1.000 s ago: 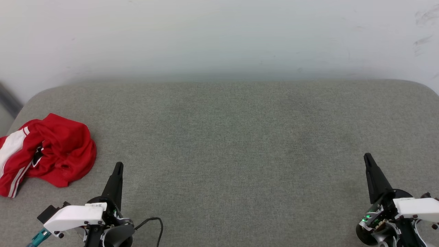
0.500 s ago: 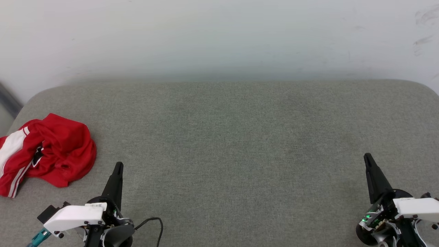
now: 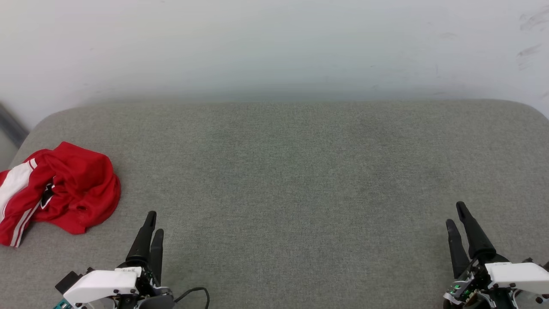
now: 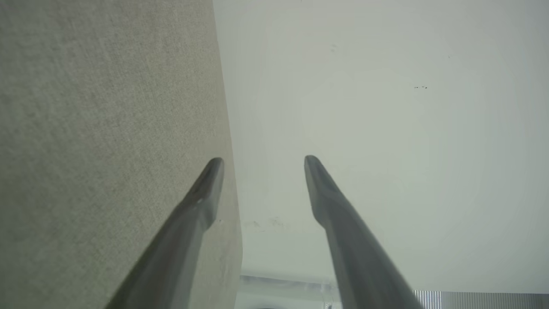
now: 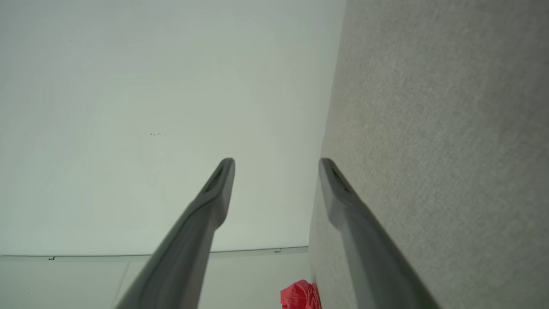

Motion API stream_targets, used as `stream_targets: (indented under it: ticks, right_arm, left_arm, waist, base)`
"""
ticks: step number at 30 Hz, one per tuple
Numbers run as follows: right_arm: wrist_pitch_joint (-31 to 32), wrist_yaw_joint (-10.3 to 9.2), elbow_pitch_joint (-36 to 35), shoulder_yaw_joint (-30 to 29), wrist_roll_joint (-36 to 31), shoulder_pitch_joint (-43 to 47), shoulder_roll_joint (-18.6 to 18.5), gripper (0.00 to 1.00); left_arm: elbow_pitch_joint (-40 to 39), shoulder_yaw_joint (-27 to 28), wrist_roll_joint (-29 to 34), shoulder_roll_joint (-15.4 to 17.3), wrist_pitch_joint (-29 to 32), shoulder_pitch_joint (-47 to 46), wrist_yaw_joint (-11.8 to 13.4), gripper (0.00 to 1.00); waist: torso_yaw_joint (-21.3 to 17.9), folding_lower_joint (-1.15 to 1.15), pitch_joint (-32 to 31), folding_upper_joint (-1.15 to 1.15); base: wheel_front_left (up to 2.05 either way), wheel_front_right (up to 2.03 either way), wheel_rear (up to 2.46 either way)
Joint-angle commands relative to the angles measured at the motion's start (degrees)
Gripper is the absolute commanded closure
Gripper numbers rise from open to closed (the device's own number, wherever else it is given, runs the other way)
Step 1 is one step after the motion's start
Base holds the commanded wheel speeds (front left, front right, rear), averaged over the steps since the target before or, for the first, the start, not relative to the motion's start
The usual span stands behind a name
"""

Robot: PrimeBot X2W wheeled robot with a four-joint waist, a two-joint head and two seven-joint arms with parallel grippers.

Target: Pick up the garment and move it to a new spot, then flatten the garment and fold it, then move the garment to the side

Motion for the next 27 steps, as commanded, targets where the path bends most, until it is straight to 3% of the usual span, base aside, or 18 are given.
stream_targets:
  ticks: [1, 12, 27]
  right_arm:
    - [-0.59, 0.00, -1.54, 0.46, -0.63, -0.96, -0.04, 0.00]
    - [-3.76, 0.00, -2.97, 2.35, -7.40, -0.23, -0.94, 0.00]
    - [-7.36, 0.00, -6.08, 1.11, -33.22, -0.22, -0.22, 0.00]
  left_arm:
    - [-1.43, -0.72, 0.46, 0.10, -0.61, -1.37, -0.01, 0.00]
    - [-3.36, -3.43, 8.01, 0.36, -3.69, -1.79, -0.01, 0.00]
    - [-3.74, -6.33, 26.48, 0.35, -7.27, -2.87, -0.01, 0.00]
  waist:
    - [0.00, 0.00, 0.00, 0.00]
    - [0.03, 0.00, -0.07, 0.00]
    - [0.09, 0.00, -0.01, 0.00]
  base:
    - [0.00, 0.00, 0.00]
    - [0.00, 0.00, 0.00]
    - [0.00, 0.00, 0.00]
